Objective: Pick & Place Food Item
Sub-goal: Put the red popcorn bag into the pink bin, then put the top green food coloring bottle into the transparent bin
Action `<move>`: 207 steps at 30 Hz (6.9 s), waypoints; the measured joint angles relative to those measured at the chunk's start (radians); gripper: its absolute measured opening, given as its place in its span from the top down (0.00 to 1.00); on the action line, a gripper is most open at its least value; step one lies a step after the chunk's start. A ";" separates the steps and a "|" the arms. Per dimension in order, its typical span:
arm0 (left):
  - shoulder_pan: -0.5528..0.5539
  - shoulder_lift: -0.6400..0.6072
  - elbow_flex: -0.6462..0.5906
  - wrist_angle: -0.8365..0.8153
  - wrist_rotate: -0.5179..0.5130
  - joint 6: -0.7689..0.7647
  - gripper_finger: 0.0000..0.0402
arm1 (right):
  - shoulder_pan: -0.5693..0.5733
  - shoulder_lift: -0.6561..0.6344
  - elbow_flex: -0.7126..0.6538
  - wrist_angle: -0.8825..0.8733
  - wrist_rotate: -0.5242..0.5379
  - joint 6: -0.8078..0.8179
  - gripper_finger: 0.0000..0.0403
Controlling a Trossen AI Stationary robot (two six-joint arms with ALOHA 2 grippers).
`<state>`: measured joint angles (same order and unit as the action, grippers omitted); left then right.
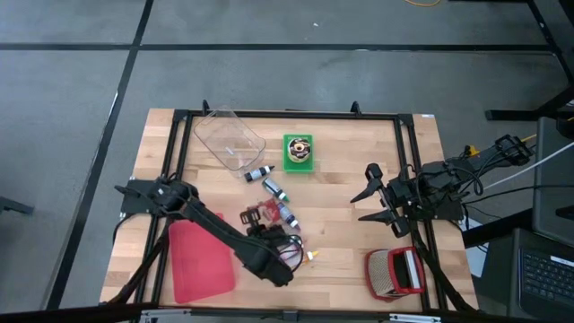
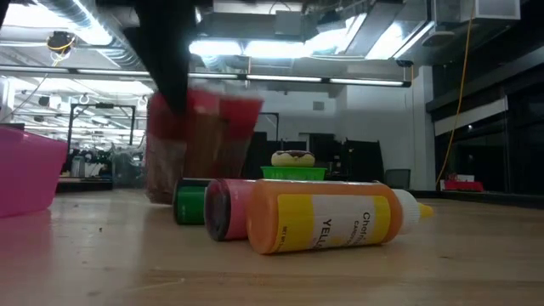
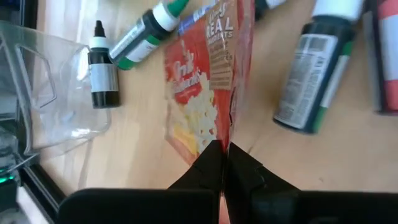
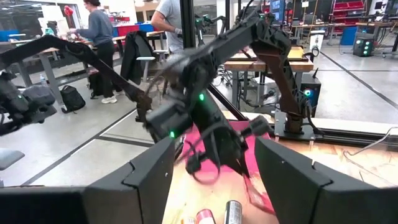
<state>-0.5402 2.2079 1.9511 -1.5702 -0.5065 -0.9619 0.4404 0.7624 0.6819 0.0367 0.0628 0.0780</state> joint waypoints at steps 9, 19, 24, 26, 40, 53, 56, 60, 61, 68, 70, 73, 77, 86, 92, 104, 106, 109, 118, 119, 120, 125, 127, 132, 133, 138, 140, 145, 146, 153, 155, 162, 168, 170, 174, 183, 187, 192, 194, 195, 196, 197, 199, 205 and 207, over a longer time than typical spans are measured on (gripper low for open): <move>-0.058 -0.123 0.002 -0.001 -0.053 -0.064 1.00 | 0.000 0.000 0.000 0.000 0.000 0.003 0.44; -0.082 -0.192 0.002 -0.001 -0.122 -0.039 1.00 | 0.000 0.000 0.000 0.000 0.000 0.015 0.44; -0.088 -0.229 0.002 -0.001 -0.130 -0.031 1.00 | 0.000 0.000 0.000 0.000 0.000 0.015 0.44; -0.094 -0.244 0.002 -0.001 -0.131 -0.030 1.00 | 0.000 0.000 0.000 0.000 0.000 0.015 0.44; -0.221 -0.462 0.002 -0.001 -0.115 -0.076 1.00 | 0.000 0.000 0.000 0.000 0.024 0.039 0.44; -0.400 -0.554 0.002 -0.001 0.031 -0.328 1.00 | 0.000 0.000 0.000 0.001 0.035 0.064 0.44; -0.441 -0.543 -0.009 0.003 0.065 -0.416 1.00 | 0.000 0.000 0.000 0.001 0.035 0.064 0.44; -0.486 -0.543 -0.107 0.000 0.147 -0.544 1.00 | 0.000 0.000 0.000 0.001 0.035 0.064 0.44; -0.496 -0.543 -0.143 0.001 0.184 -0.576 1.00 | 0.000 0.000 0.000 0.001 0.035 0.064 0.44; -0.585 -0.543 -0.363 -0.002 0.346 -0.788 1.00 | 0.000 0.000 0.000 0.001 0.035 0.063 0.44; -0.597 -0.543 -0.403 -0.002 0.351 -0.802 1.00 | 0.000 0.000 0.000 0.001 0.036 0.061 0.44; -0.593 -0.544 -0.445 -0.001 0.351 -0.793 1.00 | 0.000 0.000 0.000 0.001 0.061 0.060 0.44; -0.564 -0.544 -0.479 -0.001 0.345 -0.760 1.00 | 0.000 0.004 0.000 0.001 0.065 0.056 0.44; -0.466 -0.544 -0.583 -0.001 0.348 -0.792 1.00 | 0.000 0.039 0.000 0.001 0.079 0.045 0.44; -0.385 -0.544 -0.663 0.006 0.351 -0.850 1.00 | 0.000 0.057 0.000 0.000 0.079 0.045 0.44; -0.212 -0.544 -0.683 0.128 0.346 -0.640 0.68 | 0.000 0.057 0.000 0.000 0.075 0.045 0.44; -0.201 -0.544 -0.683 0.115 0.345 -0.624 0.60 | 0.000 0.057 0.000 -0.001 0.066 0.045 0.44; -0.189 -0.544 -0.682 0.083 0.343 -0.605 0.48 | 0.000 0.057 0.000 -0.008 0.052 0.045 0.44; -0.162 -0.544 -0.481 0.016 -0.040 -0.474 0.37 | 0.000 0.057 0.000 0.003 0.101 0.002 0.44; -0.160 -0.544 -0.446 0.019 -0.122 -0.447 0.37 | 0.000 0.057 0.000 0.008 0.117 -0.005 0.44; -0.157 -0.544 -0.412 0.029 -0.201 -0.416 0.37 | 0.000 0.057 0.000 0.015 0.135 -0.017 0.44; -0.144 -0.545 -0.308 0.131 -0.527 -0.180 0.40 | 0.000 0.057 0.000 0.049 0.238 -0.086 0.44; -0.126 -0.545 -0.306 0.188 -0.570 -0.064 0.42 | 0.000 0.057 0.000 0.047 0.298 -0.122 0.44; -0.039 -0.544 -0.401 0.419 -0.569 0.182 0.47 | -0.007 0.078 0.000 0.045 0.466 -0.138 0.44; -0.020 -0.544 -0.433 0.486 -0.557 0.233 0.47 | -0.014 0.085 0.000 0.045 0.493 -0.134 0.44; 0.086 -0.544 -0.633 1.049 -0.397 0.541 0.51 | -0.061 0.134 0.000 0.037 0.497 -0.077 0.44; 0.124 -0.543 -0.738 1.405 -0.268 0.708 0.52 | -0.077 0.164 0.000 0.022 0.495 -0.043 0.44; 0.225 -0.543 -0.947 1.995 -0.052 0.965 0.55 | -0.114 0.225 0.000 0.024 0.497 -0.002 0.44; 0.244 -0.544 -0.975 2.037 -0.047 0.989 0.55 | -0.120 0.231 0.000 0.023 0.498 0.016 0.44; 0.363 -0.551 -1.122 2.064 0.130 0.926 0.56 | -0.138 0.252 0.000 0.027 0.523 0.113 0.44; 0.380 -0.551 -1.157 2.061 0.131 0.949 0.56 | -0.140 0.261 0.000 0.026 0.533 0.125 0.44; 0.394 -0.551 -1.216 1.909 0.115 1.067 0.56 | -0.161 0.289 0.000 0.086 0.533 0.150 0.44; 0.399 -0.551 -1.216 1.853 0.221 1.225 0.57 | -0.194 0.310 0.000 0.128 0.530 0.150 0.44; 0.405 -0.551 -1.208 1.817 0.269 1.259 0.57 | -0.203 0.319 0.000 0.137 0.526 0.153 0.44; 0.418 -0.551 -1.136 1.618 0.208 1.330 0.57 | -0.221 0.332 0.000 0.137 0.524 0.170 0.44; 0.483 -0.551 -1.066 1.482 0.222 1.443 0.58 | -0.248 0.352 0.000 0.154 0.524 0.201 0.44; 0.520 -0.551 -1.066 1.421 0.297 1.440 0.59 | -0.248 0.352 0.000 0.154 0.524 0.207 0.44; 0.532 -0.551 -1.066 1.419 0.306 1.484 0.61 | -0.248 0.352 0.000 0.154 0.524 0.207 0.44; 0.532 -0.551 -1.066 1.437 0.330 1.503 0.61 | -0.248 0.352 0.000 0.154 0.524 0.206 0.44; 0.532 -0.551 -1.066 1.445 0.342 1.512 0.61 | -0.248 0.352 0.000 0.154 0.524 0.205 0.44; 0.532 -0.551 -1.066 1.452 0.356 1.521 0.61 | -0.250 0.352 0.000 0.154 0.524 0.203 0.44; 0.532 -0.551 -1.067 1.459 0.369 1.530 0.61 | -0.252 0.352 0.000 0.154 0.524 0.203 0.44; 0.529 -0.542 -1.067 1.483 0.387 1.546 0.61 | -0.258 0.352 0.000 0.154 0.524 0.202 0.44; 0.528 -0.485 -1.067 1.494 0.414 1.588 0.61 | -0.277 0.352 0.000 0.154 0.501 0.199 0.44; 0.528 -0.460 -1.067 1.521 0.411 1.604 0.61 | -0.282 0.352 0.000 0.154 0.494 0.199 0.44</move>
<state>-0.0120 1.7479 0.8837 -0.0489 -0.0951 0.6416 0.1586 1.1141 0.6823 0.1902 0.5568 0.2768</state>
